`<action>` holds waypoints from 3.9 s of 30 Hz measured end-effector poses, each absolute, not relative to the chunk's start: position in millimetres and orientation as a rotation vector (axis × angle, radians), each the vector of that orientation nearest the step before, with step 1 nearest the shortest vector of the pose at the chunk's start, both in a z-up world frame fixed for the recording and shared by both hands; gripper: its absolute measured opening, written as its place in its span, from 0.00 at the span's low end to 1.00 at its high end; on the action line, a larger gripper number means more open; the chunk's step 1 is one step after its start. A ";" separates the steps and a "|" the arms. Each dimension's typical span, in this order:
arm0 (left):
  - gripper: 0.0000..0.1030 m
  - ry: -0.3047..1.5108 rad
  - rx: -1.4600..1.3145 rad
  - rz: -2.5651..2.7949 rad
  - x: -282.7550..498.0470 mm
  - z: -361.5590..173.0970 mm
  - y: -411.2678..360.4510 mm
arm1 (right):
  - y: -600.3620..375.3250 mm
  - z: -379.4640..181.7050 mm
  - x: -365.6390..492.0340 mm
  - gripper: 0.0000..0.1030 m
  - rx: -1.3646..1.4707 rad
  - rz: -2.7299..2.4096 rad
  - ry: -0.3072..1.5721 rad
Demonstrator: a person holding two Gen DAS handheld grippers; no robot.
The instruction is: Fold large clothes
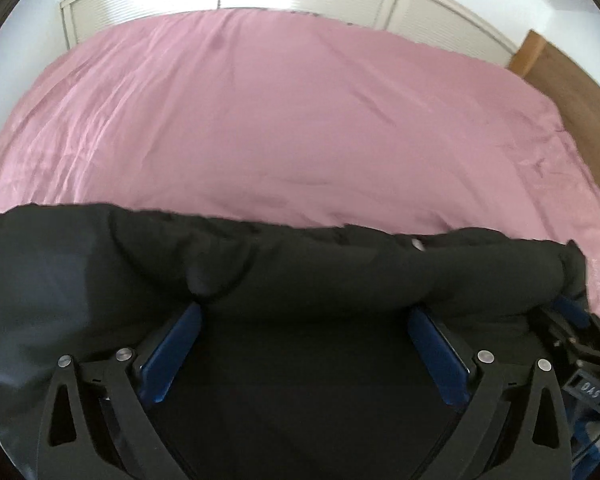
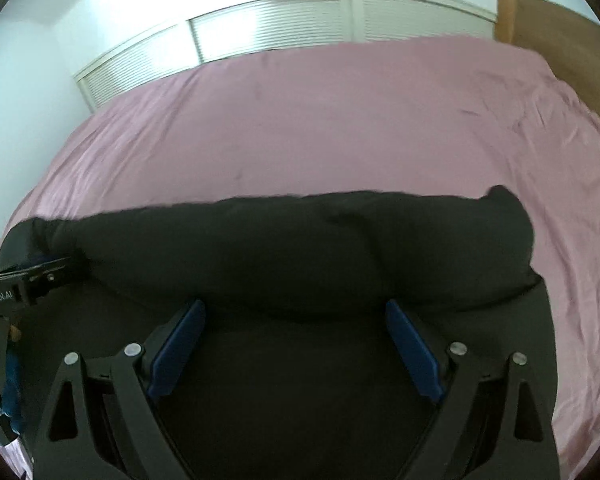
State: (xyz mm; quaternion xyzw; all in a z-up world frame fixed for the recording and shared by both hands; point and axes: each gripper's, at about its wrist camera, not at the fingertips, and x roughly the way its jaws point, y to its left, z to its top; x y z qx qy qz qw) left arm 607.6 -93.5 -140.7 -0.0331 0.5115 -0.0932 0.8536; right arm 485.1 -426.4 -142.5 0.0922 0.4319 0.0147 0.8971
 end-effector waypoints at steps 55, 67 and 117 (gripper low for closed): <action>0.99 0.933 0.111 -0.108 436.0 -125.4 15.7 | -481.3 -175.7 363.1 0.90 0.260 -0.112 0.973; 0.99 0.896 0.089 -0.131 398.5 -107.9 26.4 | -451.5 -134.0 340.0 0.90 0.194 -0.091 0.937; 0.99 1.216 -0.907 -0.537 510.5 -269.6 172.0 | -548.9 -278.0 437.1 1.00 0.926 0.411 1.029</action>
